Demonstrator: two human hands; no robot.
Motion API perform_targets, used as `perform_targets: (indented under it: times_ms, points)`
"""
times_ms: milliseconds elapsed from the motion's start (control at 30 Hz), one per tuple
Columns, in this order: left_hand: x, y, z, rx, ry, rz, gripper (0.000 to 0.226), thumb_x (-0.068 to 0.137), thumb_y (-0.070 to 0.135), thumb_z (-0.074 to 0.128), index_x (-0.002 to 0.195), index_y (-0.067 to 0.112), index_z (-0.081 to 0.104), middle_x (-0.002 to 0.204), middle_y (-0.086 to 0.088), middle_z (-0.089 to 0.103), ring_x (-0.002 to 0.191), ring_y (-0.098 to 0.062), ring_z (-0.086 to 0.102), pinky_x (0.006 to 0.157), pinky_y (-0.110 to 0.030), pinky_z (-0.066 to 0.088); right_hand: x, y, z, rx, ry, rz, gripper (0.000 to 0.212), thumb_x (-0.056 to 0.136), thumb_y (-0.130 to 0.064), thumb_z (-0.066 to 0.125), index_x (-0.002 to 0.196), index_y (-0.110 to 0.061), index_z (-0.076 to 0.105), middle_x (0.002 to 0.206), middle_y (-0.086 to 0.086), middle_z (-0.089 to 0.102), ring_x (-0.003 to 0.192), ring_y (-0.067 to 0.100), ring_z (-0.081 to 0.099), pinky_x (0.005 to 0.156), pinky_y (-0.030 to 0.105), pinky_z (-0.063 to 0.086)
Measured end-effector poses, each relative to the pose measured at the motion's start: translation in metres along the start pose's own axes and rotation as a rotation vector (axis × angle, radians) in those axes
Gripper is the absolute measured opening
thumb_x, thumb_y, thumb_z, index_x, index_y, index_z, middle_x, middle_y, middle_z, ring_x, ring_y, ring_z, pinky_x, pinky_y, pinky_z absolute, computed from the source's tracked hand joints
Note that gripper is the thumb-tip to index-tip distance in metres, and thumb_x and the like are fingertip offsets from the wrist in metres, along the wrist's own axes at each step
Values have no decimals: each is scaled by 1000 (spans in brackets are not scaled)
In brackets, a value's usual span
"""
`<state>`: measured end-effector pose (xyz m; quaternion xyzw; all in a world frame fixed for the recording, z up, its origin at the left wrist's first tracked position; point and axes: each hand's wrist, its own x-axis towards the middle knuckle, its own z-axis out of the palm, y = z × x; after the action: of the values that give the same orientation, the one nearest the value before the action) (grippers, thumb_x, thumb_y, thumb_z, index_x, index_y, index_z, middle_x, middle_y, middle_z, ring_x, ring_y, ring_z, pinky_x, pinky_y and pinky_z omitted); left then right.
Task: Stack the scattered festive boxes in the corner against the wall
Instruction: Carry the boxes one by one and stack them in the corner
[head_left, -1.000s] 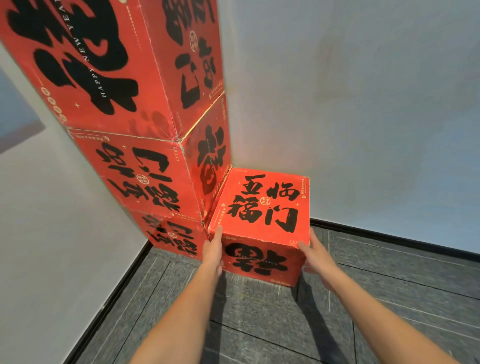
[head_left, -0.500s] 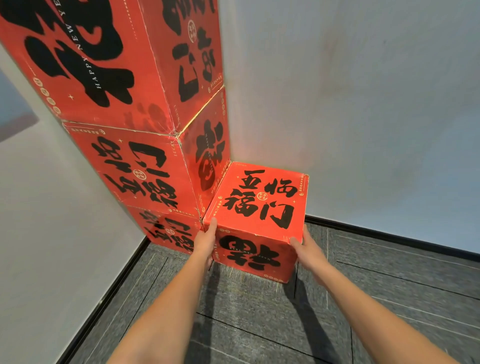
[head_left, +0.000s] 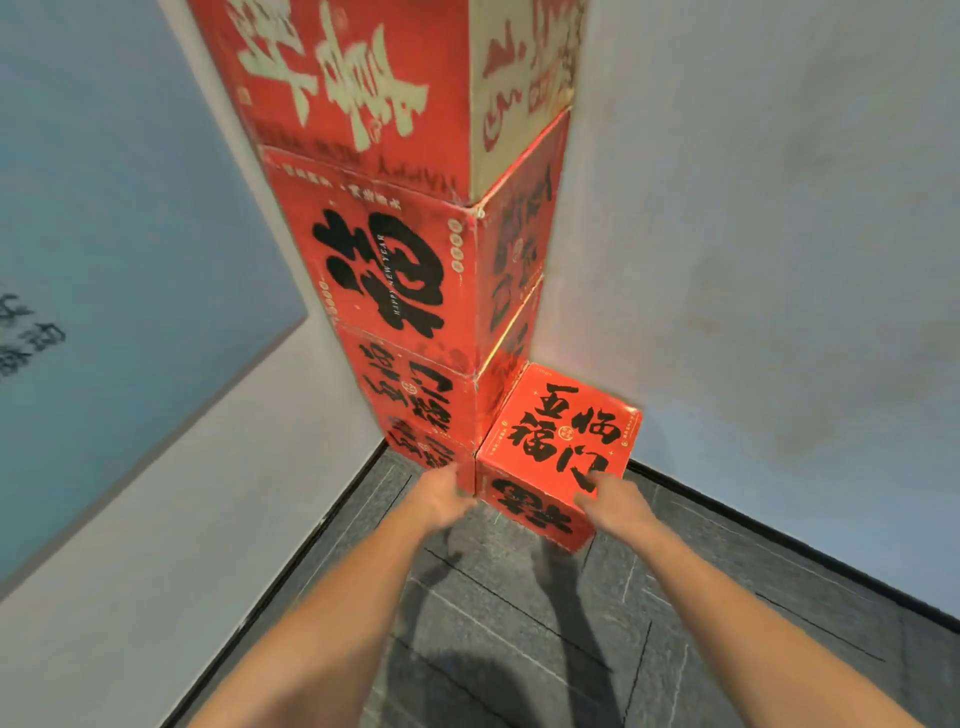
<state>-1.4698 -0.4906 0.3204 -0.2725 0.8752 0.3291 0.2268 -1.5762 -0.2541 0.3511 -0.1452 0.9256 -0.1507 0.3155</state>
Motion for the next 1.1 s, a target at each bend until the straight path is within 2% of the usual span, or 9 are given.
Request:
perform_targets:
  times_ms: [67,133,267,433,567,667,767,1000,1100]
  points:
    - [-51,5,-40,62,-41,-12,73,88,31,72,148,6,38,149,-13,47,137,-28,45,113,-32,36,-36,-48,-33,-50,-43,-94,51,98,-28,53,146,-9,46,144,11,54,132,29,50,108,35,40]
    - [-101,8,-81,79,-44,-45,74,88,33,72,147,7,38,148,-13,48,136,-28,47,112,-33,38,-73,-99,-66,-105,-74,-195,52,99,-29,53,146,-9,46,147,10,52,135,28,48,110,34,39]
    - [-203,10,-159,22,24,-144,65,89,36,68,143,8,45,143,-14,53,131,-29,51,107,-32,41,-150,-206,-125,-228,-140,-347,48,98,-29,54,141,-8,50,138,16,58,129,33,53,104,35,43]
    - [-331,0,-231,-114,202,-302,59,91,36,64,141,10,47,142,-14,53,129,-29,51,103,-31,43,-229,-311,-150,-368,-210,-545,45,96,-33,52,132,-6,56,131,16,62,124,32,56,100,33,41]
    - [-445,-25,-250,-213,358,-429,59,93,35,62,143,10,45,146,-13,50,133,-28,48,106,-31,40,-302,-374,-137,-451,-279,-725,52,96,-31,53,144,-13,48,142,15,55,133,28,49,107,30,37]
    - [-543,-52,-236,-288,503,-572,58,93,34,61,144,9,44,145,-13,50,133,-28,48,105,-32,41,-369,-410,-107,-510,-335,-871,55,97,-32,54,148,-12,44,148,12,49,137,27,45,110,31,35]
    - [-645,-80,-197,-364,581,-725,62,93,37,60,145,9,42,147,-12,49,134,-29,46,105,-33,40,-452,-430,-64,-585,-378,-1053,53,97,-32,53,145,-11,46,148,10,50,137,28,45,109,34,37]
    - [-880,-141,-60,-608,752,-1103,66,84,48,66,139,16,49,142,-10,55,130,-28,52,104,-37,45,-671,-461,77,-765,-570,-1424,54,95,-35,55,145,-16,48,148,7,51,137,25,46,110,35,39]
    - [-985,-157,9,-719,847,-1247,63,86,47,66,138,16,50,143,-9,54,132,-26,51,105,-36,44,-784,-455,154,-852,-653,-1588,53,96,-35,56,145,-14,49,147,8,51,137,24,47,109,32,37]
